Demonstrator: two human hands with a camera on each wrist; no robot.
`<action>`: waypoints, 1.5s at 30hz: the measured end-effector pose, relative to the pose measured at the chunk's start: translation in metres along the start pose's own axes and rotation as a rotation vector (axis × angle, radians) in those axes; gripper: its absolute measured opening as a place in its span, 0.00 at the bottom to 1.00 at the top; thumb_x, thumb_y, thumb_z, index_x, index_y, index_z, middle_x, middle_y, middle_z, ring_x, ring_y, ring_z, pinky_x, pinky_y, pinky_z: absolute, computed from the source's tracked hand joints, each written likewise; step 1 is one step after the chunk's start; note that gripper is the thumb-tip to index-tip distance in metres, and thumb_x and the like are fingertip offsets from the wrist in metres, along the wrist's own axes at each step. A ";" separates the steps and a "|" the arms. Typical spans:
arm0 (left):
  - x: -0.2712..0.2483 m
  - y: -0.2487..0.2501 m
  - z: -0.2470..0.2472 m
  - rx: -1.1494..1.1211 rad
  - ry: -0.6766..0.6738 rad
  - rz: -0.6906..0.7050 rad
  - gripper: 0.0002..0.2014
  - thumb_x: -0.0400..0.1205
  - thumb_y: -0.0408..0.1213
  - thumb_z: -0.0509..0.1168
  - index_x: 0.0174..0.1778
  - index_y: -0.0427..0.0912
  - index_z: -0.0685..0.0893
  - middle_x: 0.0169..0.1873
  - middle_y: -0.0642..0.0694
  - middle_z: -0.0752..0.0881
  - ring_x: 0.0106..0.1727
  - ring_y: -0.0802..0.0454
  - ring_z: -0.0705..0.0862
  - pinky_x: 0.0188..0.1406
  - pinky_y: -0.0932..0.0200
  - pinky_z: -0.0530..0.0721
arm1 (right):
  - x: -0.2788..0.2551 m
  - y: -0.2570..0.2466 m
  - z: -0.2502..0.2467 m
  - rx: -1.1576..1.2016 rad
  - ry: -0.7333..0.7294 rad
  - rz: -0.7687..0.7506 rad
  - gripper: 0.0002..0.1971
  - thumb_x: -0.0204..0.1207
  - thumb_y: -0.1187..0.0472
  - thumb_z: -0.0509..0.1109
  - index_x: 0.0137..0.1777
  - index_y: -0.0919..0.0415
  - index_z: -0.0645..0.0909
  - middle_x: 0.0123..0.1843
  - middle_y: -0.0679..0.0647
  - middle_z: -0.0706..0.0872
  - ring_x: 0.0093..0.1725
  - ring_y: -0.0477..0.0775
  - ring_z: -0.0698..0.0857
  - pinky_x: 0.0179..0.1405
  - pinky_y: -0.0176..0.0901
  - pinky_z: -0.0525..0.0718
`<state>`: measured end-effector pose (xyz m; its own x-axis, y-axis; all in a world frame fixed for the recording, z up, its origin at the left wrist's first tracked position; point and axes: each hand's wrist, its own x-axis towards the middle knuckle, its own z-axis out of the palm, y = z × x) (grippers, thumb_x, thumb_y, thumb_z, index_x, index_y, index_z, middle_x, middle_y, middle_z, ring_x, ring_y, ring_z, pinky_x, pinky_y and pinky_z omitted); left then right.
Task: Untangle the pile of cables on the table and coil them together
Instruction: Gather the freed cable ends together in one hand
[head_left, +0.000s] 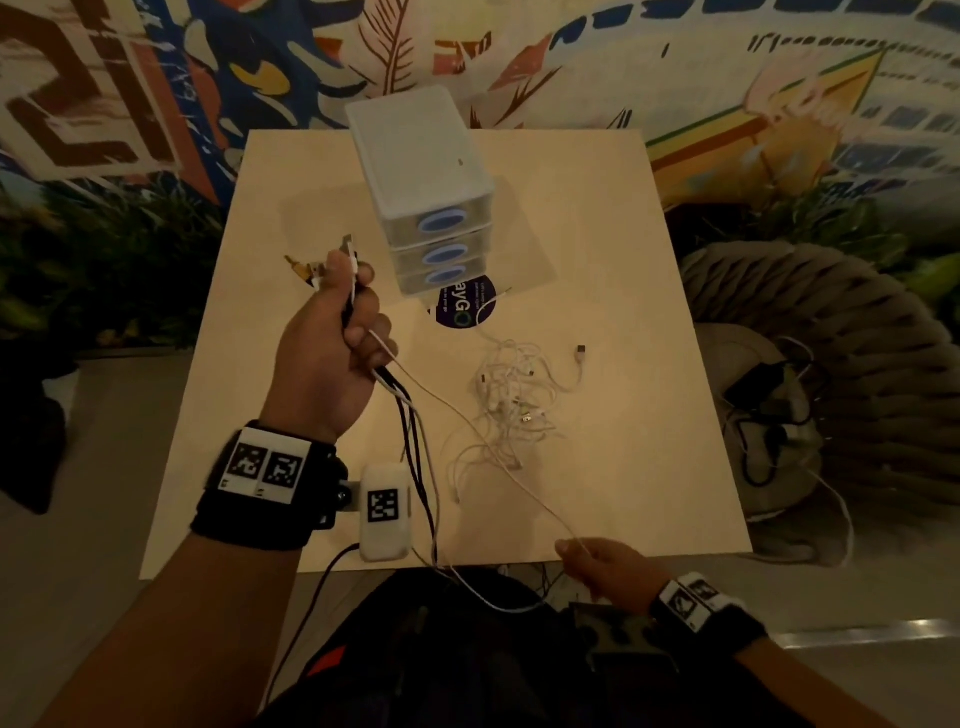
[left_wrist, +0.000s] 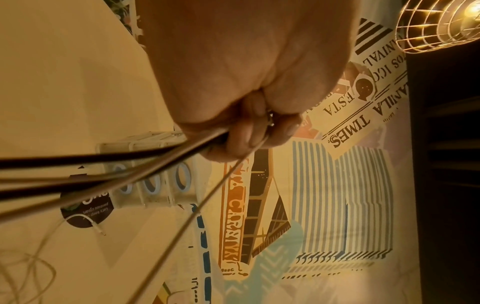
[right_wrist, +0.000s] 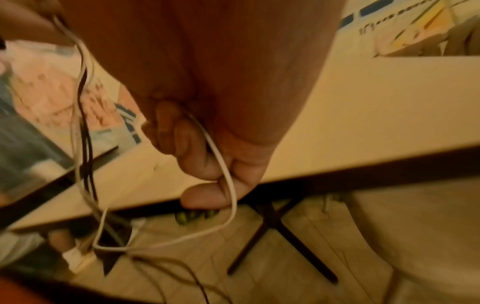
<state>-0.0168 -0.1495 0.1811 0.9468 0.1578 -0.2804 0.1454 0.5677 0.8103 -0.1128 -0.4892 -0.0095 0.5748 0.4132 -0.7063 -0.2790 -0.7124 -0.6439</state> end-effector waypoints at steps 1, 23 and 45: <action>-0.001 0.000 0.000 0.022 0.000 0.002 0.19 0.93 0.53 0.49 0.45 0.48 0.77 0.18 0.53 0.64 0.20 0.58 0.58 0.32 0.63 0.74 | 0.003 0.016 0.008 -0.041 -0.049 0.023 0.29 0.74 0.19 0.52 0.32 0.40 0.78 0.29 0.38 0.79 0.32 0.40 0.78 0.44 0.44 0.80; -0.020 -0.003 0.043 0.160 -0.331 -0.092 0.09 0.92 0.36 0.57 0.57 0.45 0.83 0.24 0.51 0.60 0.22 0.58 0.59 0.20 0.63 0.62 | 0.020 -0.247 -0.026 0.223 -0.219 -0.481 0.10 0.80 0.56 0.76 0.58 0.59 0.87 0.54 0.62 0.92 0.54 0.57 0.90 0.61 0.53 0.86; -0.004 0.056 -0.012 0.320 -0.038 -0.057 0.11 0.93 0.42 0.55 0.51 0.53 0.82 0.27 0.52 0.62 0.22 0.59 0.56 0.15 0.68 0.59 | 0.029 -0.150 -0.036 0.027 0.097 -0.306 0.26 0.84 0.38 0.64 0.28 0.52 0.81 0.27 0.51 0.87 0.35 0.55 0.88 0.53 0.56 0.85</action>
<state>-0.0164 -0.1085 0.2210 0.9436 0.0994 -0.3157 0.2758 0.2909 0.9161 -0.0267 -0.3909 0.0769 0.7056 0.5487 -0.4483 -0.1015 -0.5479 -0.8304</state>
